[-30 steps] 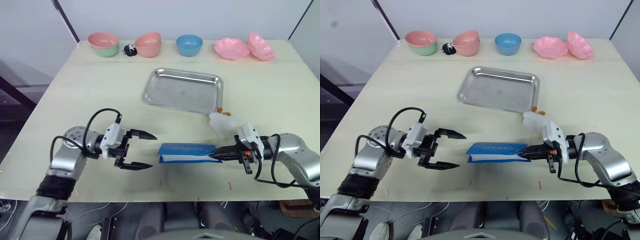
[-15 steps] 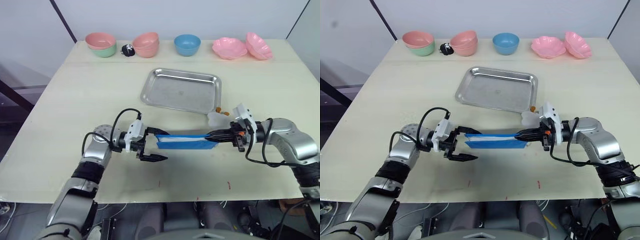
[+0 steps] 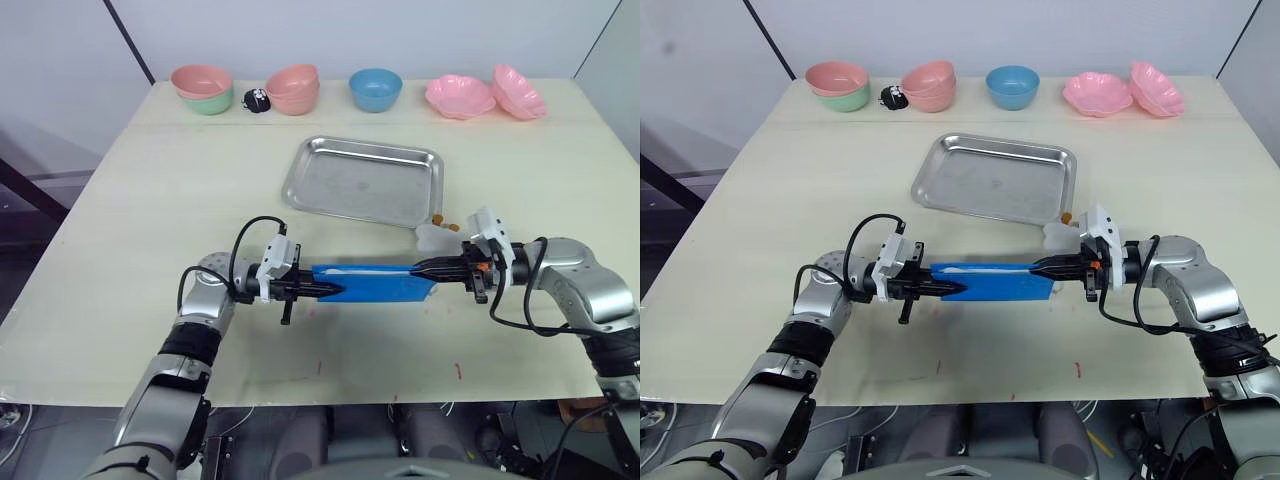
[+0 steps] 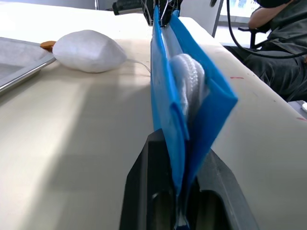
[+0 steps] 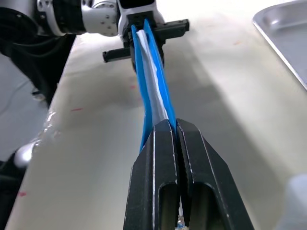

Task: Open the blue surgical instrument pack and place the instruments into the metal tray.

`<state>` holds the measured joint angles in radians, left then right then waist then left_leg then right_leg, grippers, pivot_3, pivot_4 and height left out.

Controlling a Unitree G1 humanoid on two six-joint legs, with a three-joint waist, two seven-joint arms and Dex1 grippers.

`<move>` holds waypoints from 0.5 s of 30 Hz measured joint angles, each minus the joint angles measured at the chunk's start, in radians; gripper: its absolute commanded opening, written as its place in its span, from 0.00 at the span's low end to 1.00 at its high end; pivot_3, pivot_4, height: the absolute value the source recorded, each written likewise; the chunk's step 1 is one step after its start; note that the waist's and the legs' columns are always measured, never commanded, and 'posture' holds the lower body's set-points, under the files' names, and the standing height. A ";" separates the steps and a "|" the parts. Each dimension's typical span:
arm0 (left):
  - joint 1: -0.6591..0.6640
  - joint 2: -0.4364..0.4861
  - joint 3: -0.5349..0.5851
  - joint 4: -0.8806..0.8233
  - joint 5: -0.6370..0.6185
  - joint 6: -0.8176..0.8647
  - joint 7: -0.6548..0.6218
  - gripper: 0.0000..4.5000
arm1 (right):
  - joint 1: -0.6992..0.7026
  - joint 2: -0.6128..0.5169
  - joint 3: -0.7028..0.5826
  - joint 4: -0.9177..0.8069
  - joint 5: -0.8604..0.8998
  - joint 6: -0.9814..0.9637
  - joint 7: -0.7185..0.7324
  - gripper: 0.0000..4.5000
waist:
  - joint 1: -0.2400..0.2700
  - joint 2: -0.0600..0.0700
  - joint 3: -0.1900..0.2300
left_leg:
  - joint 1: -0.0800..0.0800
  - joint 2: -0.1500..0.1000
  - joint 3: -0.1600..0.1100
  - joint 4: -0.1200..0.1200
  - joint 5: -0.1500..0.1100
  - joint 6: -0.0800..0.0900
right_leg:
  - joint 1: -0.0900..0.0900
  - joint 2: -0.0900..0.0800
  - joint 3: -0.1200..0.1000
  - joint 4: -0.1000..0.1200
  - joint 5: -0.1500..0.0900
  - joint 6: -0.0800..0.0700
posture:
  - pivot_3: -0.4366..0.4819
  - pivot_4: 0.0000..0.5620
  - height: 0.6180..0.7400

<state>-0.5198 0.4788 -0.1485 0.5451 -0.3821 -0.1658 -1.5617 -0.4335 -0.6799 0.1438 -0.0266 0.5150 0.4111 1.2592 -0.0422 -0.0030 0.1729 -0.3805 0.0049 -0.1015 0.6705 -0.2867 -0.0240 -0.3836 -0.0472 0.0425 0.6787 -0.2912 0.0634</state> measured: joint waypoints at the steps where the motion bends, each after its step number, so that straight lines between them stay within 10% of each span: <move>1: 0.001 -0.002 0.002 0.000 0.001 -0.001 0.001 0.01 | 0.005 0.000 -0.001 -0.003 -0.003 -0.011 -0.003 0.00 | 0.000 0.000 0.000 | 0.000 0.000 0.000 0.000 0.000 0.000 | 0.000 0.000 0.000 0.000 0.000 0.000 | 0.48 0.27 1.00; 15: 0.012 -0.005 0.014 -0.002 0.000 0.003 0.000 0.01 | 0.017 0.013 -0.004 -0.008 -0.014 -0.046 -0.013 0.00 | -0.001 0.000 0.000 | 0.000 0.000 0.000 0.000 0.000 0.000 | 0.000 0.000 0.000 0.000 0.000 0.000 | 0.48 0.27 1.00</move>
<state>-0.5075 0.4740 -0.1348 0.5431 -0.3818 -0.1626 -1.5615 -0.4166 -0.6673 0.1394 -0.0348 0.5007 0.3652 1.2463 -0.0431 -0.0030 0.1729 -0.3802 0.0048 -0.1017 0.6705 -0.2867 -0.0240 -0.3836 -0.0471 0.0425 0.6792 -0.2911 0.0635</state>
